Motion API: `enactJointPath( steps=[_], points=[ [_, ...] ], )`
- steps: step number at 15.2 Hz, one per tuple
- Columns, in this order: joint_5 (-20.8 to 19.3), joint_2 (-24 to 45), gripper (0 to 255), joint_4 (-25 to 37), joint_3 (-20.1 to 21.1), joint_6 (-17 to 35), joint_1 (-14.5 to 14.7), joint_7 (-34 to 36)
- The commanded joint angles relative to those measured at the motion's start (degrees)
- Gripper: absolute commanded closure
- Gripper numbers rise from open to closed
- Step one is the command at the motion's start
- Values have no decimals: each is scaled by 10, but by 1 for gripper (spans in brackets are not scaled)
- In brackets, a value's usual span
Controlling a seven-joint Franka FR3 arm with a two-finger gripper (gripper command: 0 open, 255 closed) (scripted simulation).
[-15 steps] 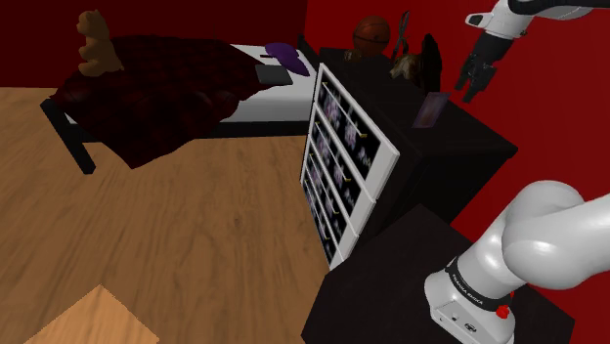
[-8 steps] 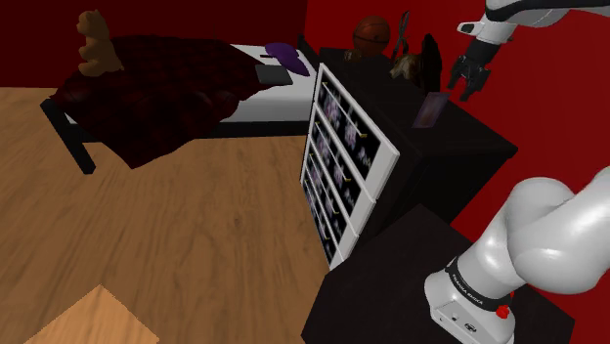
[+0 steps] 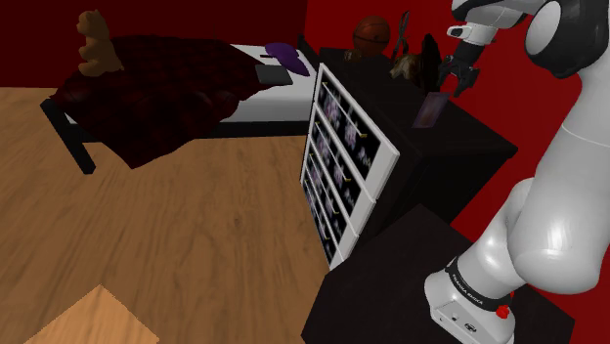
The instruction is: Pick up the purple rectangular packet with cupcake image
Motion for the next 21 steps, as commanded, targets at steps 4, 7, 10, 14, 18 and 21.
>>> enactJointPath(
  steps=[4, 7, 10, 14, 18, 21],
  points=[
    [19, 18, 0, -25, 11, 33, -12, -18],
    [23, 21, 0, -35, 14, 43, -13, -21],
    [23, 21, 255, -34, 14, 43, -14, -21],
    [24, 22, 255, -34, 14, 43, -14, -22],
    [21, 19, 255, -28, 12, 37, -12, -19],
    [14, 13, 255, -9, 8, 15, -11, -14]
  ],
)
